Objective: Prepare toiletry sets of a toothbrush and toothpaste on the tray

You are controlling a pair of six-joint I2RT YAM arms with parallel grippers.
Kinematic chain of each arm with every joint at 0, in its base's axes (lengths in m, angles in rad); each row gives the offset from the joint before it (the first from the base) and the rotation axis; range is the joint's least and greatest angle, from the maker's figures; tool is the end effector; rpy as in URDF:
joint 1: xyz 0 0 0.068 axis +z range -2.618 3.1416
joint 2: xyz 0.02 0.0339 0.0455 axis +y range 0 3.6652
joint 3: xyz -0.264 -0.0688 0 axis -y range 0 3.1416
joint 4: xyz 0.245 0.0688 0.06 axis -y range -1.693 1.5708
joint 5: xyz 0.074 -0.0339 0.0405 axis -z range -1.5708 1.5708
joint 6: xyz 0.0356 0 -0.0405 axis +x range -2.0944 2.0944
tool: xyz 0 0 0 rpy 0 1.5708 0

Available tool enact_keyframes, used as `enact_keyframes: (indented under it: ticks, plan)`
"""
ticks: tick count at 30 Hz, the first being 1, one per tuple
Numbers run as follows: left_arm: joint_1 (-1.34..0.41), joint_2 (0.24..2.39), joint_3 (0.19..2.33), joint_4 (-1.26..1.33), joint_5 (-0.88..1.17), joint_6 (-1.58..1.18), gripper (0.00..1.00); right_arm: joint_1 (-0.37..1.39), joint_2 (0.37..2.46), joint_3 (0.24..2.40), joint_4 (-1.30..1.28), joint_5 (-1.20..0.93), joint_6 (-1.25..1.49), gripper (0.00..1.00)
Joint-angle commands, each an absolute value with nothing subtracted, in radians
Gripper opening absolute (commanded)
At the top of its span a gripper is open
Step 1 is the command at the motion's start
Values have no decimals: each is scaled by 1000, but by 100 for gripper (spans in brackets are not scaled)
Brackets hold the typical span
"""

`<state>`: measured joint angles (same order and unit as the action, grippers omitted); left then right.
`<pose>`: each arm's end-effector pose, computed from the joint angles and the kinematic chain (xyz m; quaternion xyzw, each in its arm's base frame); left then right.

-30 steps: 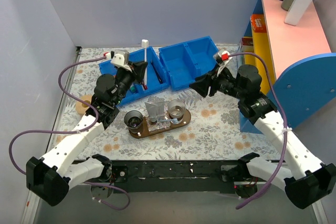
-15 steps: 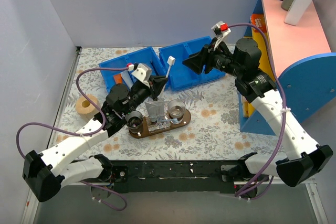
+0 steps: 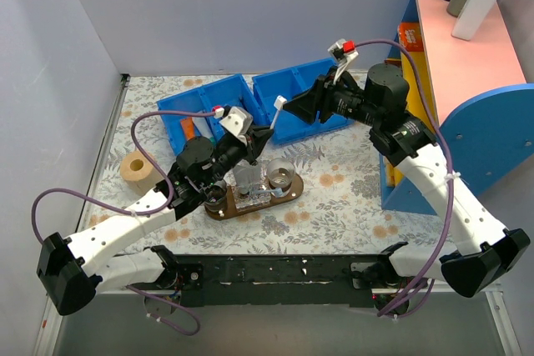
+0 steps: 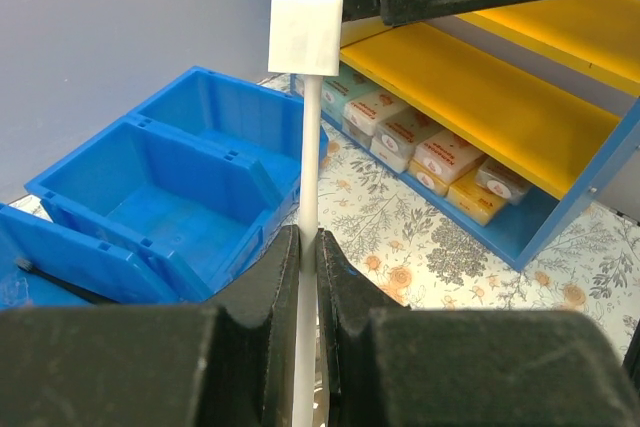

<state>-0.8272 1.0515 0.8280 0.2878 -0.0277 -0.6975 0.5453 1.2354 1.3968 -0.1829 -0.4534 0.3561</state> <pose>0.1703 -0.1837 0.3539 0.0342 0.6832 -0.4969 0.5341 0.2238 0.1540 0.4591 -0.2223 0.6784 0.4415 0.5435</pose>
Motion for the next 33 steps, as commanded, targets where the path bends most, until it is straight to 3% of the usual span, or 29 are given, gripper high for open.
enact_keyframes:
  ticks: [1, 20, 27, 33]
  plan:
    - [-844, 1045, 825, 273, -60, -664, 0, 584, 1230, 1422, -149, -445, 374, 52]
    - [-887, 1039, 816, 275, -103, -624, 0, 692, 1276, 1450, -169, -255, 307, 46]
    - [-891, 1042, 815, 278, -124, -620, 0, 703, 1258, 1413, -149, -206, 304, 35]
    - [-893, 1043, 811, 279, -132, -618, 0, 703, 1244, 1407, -147, -184, 295, 37]
